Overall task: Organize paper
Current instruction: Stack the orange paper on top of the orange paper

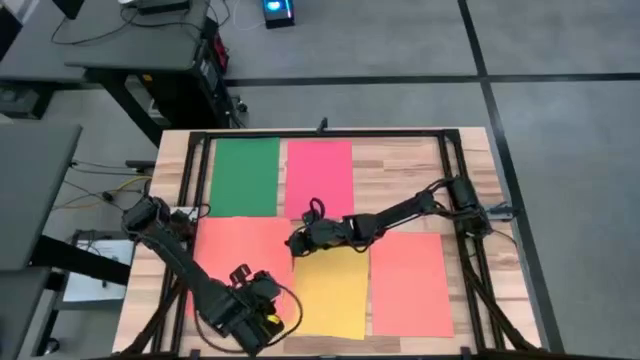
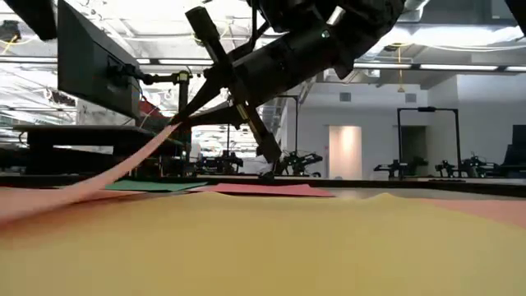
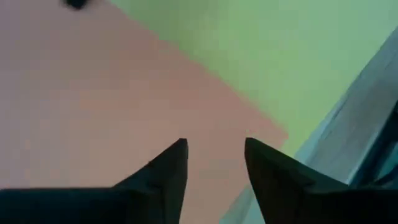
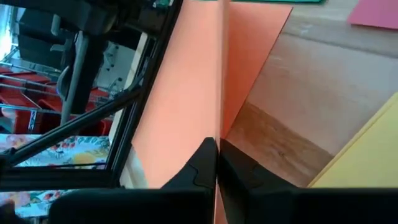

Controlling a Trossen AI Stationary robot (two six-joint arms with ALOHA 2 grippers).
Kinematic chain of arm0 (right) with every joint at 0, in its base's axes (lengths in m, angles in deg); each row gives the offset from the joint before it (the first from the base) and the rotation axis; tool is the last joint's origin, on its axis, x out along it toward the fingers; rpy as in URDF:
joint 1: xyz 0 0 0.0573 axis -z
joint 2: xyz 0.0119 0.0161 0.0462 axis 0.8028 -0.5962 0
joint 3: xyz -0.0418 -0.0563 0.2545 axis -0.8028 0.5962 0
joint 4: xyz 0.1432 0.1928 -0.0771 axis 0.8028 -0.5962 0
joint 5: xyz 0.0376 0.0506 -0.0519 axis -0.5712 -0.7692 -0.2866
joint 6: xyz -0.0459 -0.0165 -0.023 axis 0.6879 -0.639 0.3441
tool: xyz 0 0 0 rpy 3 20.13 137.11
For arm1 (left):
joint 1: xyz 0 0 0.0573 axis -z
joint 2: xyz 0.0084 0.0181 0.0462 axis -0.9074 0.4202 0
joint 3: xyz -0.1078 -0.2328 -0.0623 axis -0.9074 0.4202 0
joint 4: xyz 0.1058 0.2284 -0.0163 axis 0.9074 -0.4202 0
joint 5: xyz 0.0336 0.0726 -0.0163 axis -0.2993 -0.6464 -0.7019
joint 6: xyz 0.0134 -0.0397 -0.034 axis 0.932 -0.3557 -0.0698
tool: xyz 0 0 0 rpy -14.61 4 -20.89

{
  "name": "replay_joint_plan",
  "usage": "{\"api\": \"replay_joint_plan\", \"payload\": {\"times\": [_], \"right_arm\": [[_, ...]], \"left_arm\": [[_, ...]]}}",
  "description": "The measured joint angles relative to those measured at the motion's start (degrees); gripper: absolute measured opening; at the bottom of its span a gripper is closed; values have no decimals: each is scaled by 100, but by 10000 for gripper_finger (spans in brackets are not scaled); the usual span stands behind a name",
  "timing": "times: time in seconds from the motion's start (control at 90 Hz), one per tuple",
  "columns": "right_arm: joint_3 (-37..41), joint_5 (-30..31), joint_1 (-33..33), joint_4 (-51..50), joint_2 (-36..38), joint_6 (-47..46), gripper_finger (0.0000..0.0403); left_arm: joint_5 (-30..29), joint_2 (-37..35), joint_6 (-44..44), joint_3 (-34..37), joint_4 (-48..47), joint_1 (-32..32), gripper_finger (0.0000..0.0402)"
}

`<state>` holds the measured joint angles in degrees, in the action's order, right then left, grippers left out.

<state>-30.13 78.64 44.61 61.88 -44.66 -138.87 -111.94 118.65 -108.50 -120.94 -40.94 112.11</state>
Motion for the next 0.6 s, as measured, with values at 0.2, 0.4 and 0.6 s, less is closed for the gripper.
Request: {"api": "replay_joint_plan", "payload": {"times": [0.2, 0.4, 0.6], "right_arm": [[2, -9, 47, 58, 0, 103, 0], [1, -7, 107, 52, 0, 149, 0], [0, -9, 115, 54, 0, 220, 0]], "left_arm": [[-109, 0, -1586, 278, -1293, 651, 134], [1025, 2, -2747, 1032, -1499, 1017, 103], [1989, -56, -2382, 1861, -1055, 887, 30]]}}
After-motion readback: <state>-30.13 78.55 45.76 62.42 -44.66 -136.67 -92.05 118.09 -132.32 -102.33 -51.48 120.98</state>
